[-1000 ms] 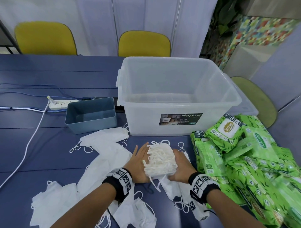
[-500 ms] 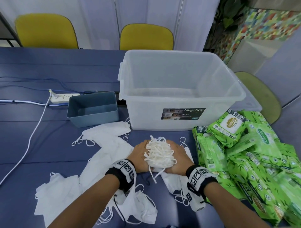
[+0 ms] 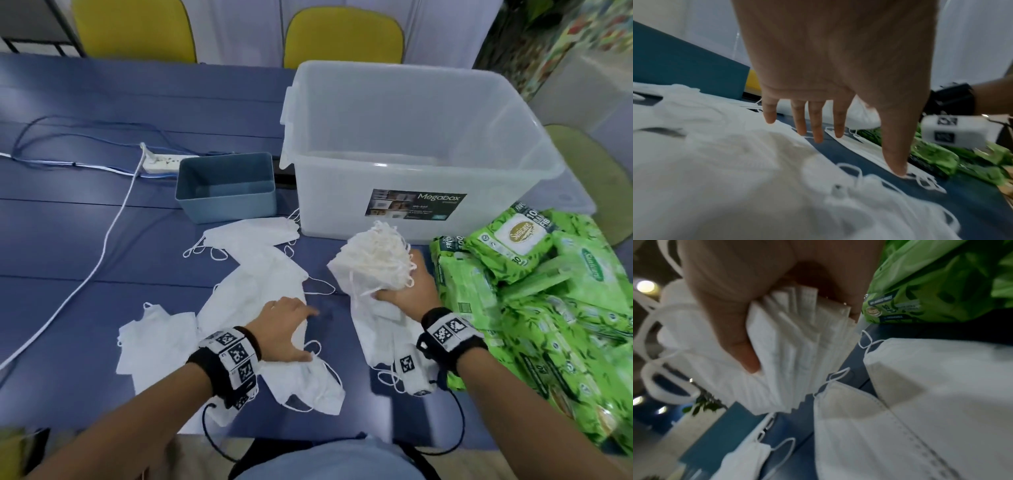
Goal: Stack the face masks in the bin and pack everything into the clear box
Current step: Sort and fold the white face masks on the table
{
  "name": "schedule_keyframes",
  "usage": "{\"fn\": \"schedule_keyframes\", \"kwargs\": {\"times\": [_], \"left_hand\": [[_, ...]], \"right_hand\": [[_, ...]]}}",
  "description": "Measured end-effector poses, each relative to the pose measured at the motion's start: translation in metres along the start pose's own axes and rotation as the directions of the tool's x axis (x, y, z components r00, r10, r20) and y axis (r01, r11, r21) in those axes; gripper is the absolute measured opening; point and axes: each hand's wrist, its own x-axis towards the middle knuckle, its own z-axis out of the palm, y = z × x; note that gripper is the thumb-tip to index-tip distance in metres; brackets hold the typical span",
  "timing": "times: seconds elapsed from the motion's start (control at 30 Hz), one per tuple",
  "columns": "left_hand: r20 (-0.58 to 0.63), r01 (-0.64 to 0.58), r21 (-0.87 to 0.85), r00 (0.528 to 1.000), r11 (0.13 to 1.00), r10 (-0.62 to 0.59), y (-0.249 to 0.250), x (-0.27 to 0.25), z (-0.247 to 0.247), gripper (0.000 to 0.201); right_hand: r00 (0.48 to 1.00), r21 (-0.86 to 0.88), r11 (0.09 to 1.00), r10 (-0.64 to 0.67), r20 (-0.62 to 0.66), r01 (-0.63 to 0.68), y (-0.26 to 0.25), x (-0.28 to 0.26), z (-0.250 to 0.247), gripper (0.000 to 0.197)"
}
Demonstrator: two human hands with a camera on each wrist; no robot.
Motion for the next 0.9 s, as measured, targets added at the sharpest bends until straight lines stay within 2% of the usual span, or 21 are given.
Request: {"fn": "schedule_keyframes", "kwargs": {"times": [0.07,0.13,0.2,0.27,0.3,0.4,0.53,0.63,0.8,0.9], "left_hand": [[0.073,-0.039,0.071,0.997,0.997,0.034,0.003,-0.012,0.012,0.091],[0.124,-0.016,0.137,0.992,0.990,-0.001,0.007,-0.020,0.024,0.098],[0.171,0.001,0.202,0.985,0.979,-0.036,0.009,-0.023,0.033,0.109],[0.205,0.005,0.229,0.977,0.973,-0.054,0.010,-0.024,0.037,0.112],[0.204,0.005,0.239,0.977,0.971,-0.056,0.010,-0.023,0.037,0.108],[0.146,-0.020,0.296,0.989,0.955,-0.025,0.008,-0.022,0.036,0.084],[0.135,-0.082,0.206,0.989,0.975,0.055,0.008,-0.019,0.037,0.068],[0.152,-0.181,0.142,0.975,0.973,0.159,0.018,-0.013,0.037,0.063],[0.133,-0.263,-0.009,0.956,0.965,0.261,0.045,0.012,0.033,0.047],[0.112,-0.302,-0.093,0.944,0.949,0.312,0.059,0.028,0.031,0.048]], "right_hand": [[0.998,0.105,0.994,0.019,-0.060,-0.013,0.001,0.002,-0.004,0.083],[0.992,0.240,0.970,0.054,-0.116,-0.024,-0.002,-0.001,-0.009,0.083],[0.984,0.356,0.934,0.095,-0.153,-0.035,-0.010,-0.005,-0.013,0.077],[0.980,0.458,0.889,0.103,-0.171,-0.014,-0.013,-0.008,-0.018,0.068],[0.979,0.504,0.864,0.103,-0.177,0.000,-0.014,-0.010,-0.019,0.068],[0.975,0.598,0.801,0.131,-0.181,0.003,-0.015,-0.012,-0.020,0.085],[0.972,0.672,0.740,0.132,-0.193,0.033,-0.013,-0.013,-0.024,0.088],[0.971,0.691,0.723,0.157,-0.180,0.012,-0.009,-0.016,-0.024,0.101],[0.971,0.688,0.726,0.162,-0.176,0.003,-0.006,-0.021,-0.026,0.080],[0.962,0.703,0.711,0.181,-0.205,0.015,-0.006,-0.024,-0.031,0.079]]}}
